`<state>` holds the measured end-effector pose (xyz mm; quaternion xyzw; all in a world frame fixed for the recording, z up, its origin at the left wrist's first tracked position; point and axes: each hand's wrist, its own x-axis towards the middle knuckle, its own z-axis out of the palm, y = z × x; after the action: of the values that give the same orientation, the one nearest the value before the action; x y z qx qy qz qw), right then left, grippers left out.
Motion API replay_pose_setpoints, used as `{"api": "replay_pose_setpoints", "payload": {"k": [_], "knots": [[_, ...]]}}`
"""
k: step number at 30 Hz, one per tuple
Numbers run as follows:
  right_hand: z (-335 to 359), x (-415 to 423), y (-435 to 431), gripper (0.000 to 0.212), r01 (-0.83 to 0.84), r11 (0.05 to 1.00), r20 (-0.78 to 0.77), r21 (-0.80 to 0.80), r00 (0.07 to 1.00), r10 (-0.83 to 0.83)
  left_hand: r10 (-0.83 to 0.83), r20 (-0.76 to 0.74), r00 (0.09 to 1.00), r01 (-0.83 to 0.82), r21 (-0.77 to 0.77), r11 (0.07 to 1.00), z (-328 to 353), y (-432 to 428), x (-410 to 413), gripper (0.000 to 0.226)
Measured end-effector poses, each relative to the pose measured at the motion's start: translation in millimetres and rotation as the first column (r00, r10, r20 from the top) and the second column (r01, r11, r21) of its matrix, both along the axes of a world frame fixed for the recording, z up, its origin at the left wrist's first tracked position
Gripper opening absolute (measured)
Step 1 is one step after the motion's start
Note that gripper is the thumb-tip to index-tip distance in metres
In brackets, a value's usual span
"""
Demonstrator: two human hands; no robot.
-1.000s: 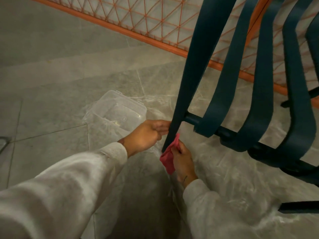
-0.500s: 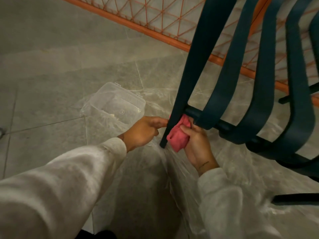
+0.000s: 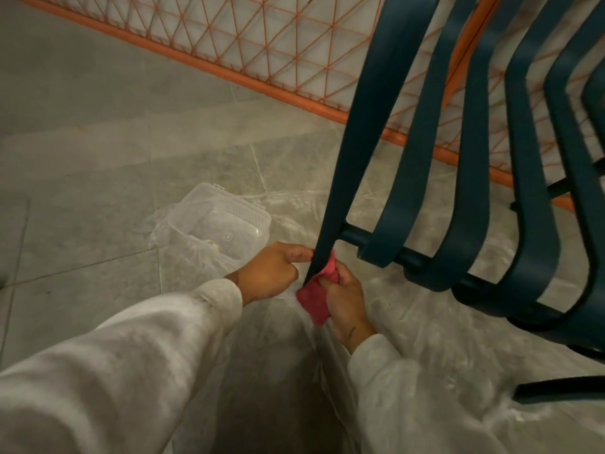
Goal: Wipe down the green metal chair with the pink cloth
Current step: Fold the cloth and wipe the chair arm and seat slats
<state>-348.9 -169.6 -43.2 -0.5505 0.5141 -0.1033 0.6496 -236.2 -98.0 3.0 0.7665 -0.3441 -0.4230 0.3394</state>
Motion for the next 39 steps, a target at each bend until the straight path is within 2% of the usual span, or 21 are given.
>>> {"api": "replay_pose_setpoints", "payload": {"k": [3,6,7,9,12,16,20,22,26,27,29,32,34,36,39], "knots": [[18.1,-3.1,-4.5,0.016,0.123,0.990,0.058,0.071,0.990,-0.127,-0.042,0.050,0.998,0.042,-0.001,0.999,5.1,2.4,-0.1,0.059],[32.6,-5.7,-23.1,0.022,0.200,0.968,0.091,0.151,0.972,-0.215,-0.091,0.099,0.991,0.088,0.034,0.996,10.7,1.9,0.8,0.059],[36.0,-7.4,-28.4,0.016,0.200,0.966,0.101,0.166,0.971,-0.218,-0.095,0.103,0.990,0.092,0.038,0.995,11.4,2.1,0.2,0.059],[39.3,-10.2,-35.3,0.005,0.147,0.978,0.098,0.148,0.982,-0.162,-0.096,0.103,0.990,0.093,0.029,0.995,15.0,-0.6,0.4,0.057],[32.8,-12.9,-36.9,0.003,0.087,0.991,0.105,0.098,0.990,-0.097,-0.106,0.092,0.990,0.106,0.010,0.994,17.4,-6.1,-1.2,0.051],[17.7,-15.0,-25.4,0.028,-0.018,0.999,0.058,0.039,0.998,0.016,-0.131,0.097,0.987,0.131,0.009,0.991,21.5,-8.9,-6.1,0.046],[13.0,-14.6,-22.2,0.031,-0.043,0.998,-0.008,0.037,0.999,0.043,-0.107,0.140,0.984,0.110,-0.014,0.994,22.4,-8.0,-3.6,0.051],[16.2,-17.4,-23.6,0.031,0.007,0.998,0.031,0.059,0.999,-0.009,-0.101,0.159,0.982,0.105,-0.016,0.994,23.9,-7.5,-4.4,0.049],[21.8,-26.5,-26.9,0.023,0.138,0.980,0.224,0.146,0.960,-0.168,-0.132,0.176,0.976,0.134,0.000,0.991,30.6,-7.2,-9.4,0.046],[20.7,-26.0,-24.9,0.024,0.140,0.982,0.222,0.130,0.961,-0.166,-0.131,0.170,0.977,0.133,0.002,0.991,31.7,-6.3,-10.0,0.046],[18.9,-23.3,-18.2,0.025,0.090,0.995,0.132,0.049,0.987,-0.095,-0.111,0.148,0.983,0.113,-0.003,0.994,32.0,-3.9,-12.0,0.045],[13.0,-24.4,-6.3,0.016,-0.052,0.995,0.030,-0.083,0.998,0.054,-0.073,0.052,0.996,0.074,-0.015,0.997,31.3,-0.9,-15.3,0.045],[11.2,-31.1,-2.6,0.021,-0.074,0.995,0.024,-0.063,0.997,0.076,-0.056,0.005,0.998,0.056,-0.026,0.998,34.1,-0.5,-16.3,0.042],[10.0,-41.3,0.4,0.024,-0.091,0.995,-0.010,-0.047,0.996,0.090,-0.043,0.036,0.998,0.044,-0.039,0.998,36.8,0.6,-14.5,0.037],[10.9,-51.4,5.9,0.021,-0.172,0.984,-0.008,-0.048,0.985,0.172,-0.087,0.071,0.994,0.082,0.071,0.994,39.8,8.0,-8.4,0.035]]}}
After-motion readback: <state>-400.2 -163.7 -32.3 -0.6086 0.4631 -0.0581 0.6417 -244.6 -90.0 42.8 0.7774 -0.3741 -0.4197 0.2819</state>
